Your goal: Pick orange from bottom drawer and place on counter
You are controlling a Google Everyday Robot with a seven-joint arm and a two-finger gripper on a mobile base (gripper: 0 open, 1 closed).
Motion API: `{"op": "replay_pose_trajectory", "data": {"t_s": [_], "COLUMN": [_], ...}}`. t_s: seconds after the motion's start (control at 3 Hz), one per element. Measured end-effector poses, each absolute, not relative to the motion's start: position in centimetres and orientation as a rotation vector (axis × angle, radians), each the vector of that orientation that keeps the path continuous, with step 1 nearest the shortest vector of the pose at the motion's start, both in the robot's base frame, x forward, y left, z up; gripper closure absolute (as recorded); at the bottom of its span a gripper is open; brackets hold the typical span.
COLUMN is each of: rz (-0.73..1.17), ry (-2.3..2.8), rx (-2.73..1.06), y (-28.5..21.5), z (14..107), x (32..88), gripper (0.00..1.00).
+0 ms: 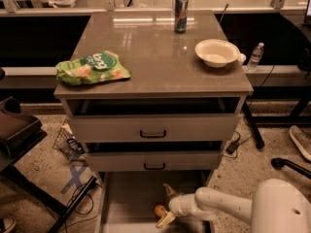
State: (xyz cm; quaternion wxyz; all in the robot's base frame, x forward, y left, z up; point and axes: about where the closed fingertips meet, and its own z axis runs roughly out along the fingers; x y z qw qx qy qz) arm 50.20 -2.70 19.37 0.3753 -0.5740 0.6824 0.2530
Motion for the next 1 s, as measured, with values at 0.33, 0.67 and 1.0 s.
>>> {"op": "replay_pose_trajectory", "data": {"t_s": [0.33,0.67,1.0], "rz": [0.637,0.608,0.592], "ry": [1.759,1.769,1.774], "rx": [-1.509,-1.559,-1.580], "y": [-2.1,-1.9,-2.1], "z": [17.3,15.4,14.6], "x": [50.0,49.9,49.9], "gripper": [0.00,0.00,0.00]}}
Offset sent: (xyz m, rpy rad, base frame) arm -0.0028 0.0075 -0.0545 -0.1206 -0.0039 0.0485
